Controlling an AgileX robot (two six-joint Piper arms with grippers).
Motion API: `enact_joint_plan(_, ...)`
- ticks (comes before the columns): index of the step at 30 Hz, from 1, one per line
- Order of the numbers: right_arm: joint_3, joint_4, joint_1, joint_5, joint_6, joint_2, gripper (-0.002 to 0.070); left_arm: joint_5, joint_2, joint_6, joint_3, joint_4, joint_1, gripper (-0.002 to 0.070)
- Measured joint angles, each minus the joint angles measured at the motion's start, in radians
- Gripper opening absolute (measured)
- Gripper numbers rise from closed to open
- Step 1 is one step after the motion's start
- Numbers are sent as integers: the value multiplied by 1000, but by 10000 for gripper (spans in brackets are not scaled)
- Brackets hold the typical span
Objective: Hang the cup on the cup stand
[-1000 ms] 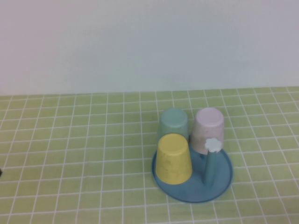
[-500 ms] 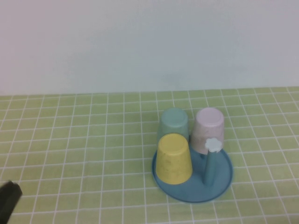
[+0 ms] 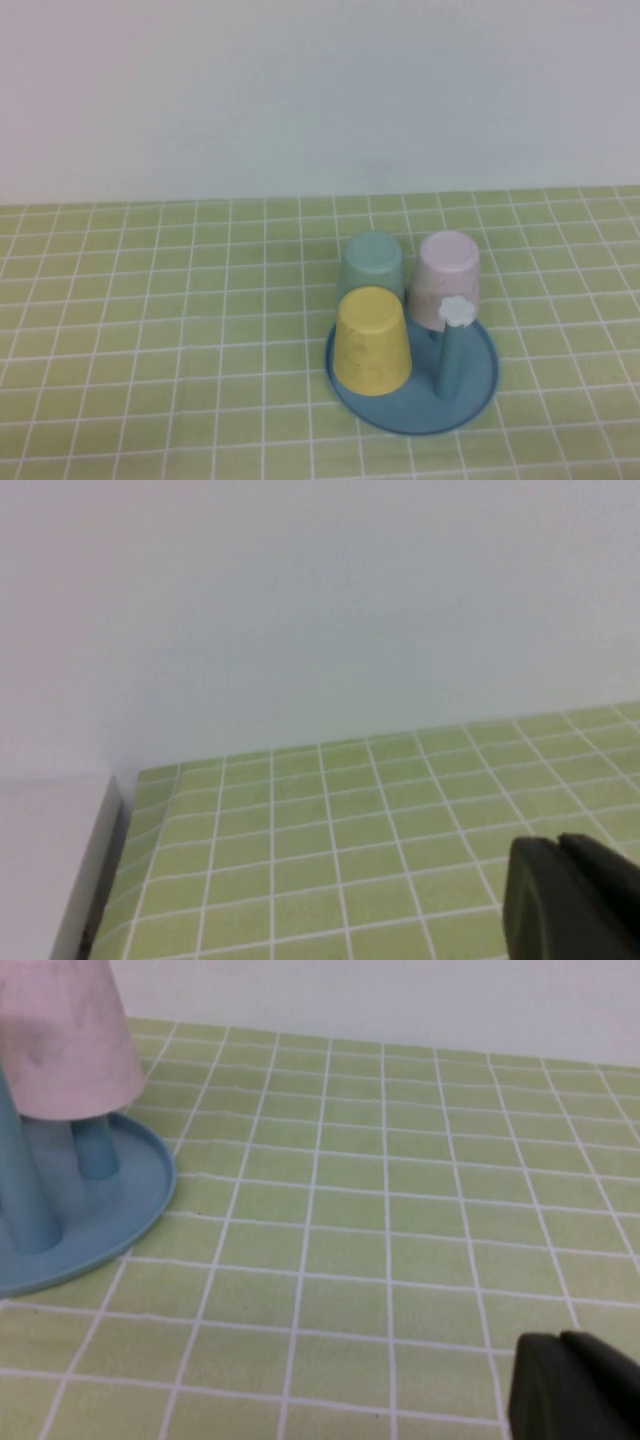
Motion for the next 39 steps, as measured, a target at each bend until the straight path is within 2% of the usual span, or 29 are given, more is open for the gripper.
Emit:
enact_joint_plan(2,-2,4,0,0,-34,0,-2,4,-49,0,59,16,0,0)
enact_joint_plan(4,-1,5,0,2,-77,0,-2,118,-86,-1,59,23,0,0)
enact_joint_plan(10,-1,7,0,5,-123,0,-2,274,-92,-79,60,11,0,0)
enact_joint_plan(15,-3,-43,0,14,-120,0,-2,274,-94,-112,60,10,0,0)
enact_joint_plan(23,-5,-119,0,40,52,0,-2,274,-94,-107,60,10,0,0)
enact_joint_plan(34,-5,-119,0,42,64,0,-2,272,-92,-107,60,10,0,0)
enact_joint_plan(39,-5,-119,-42,42,82,0,-1,272,-92,-107,60,12,0,0)
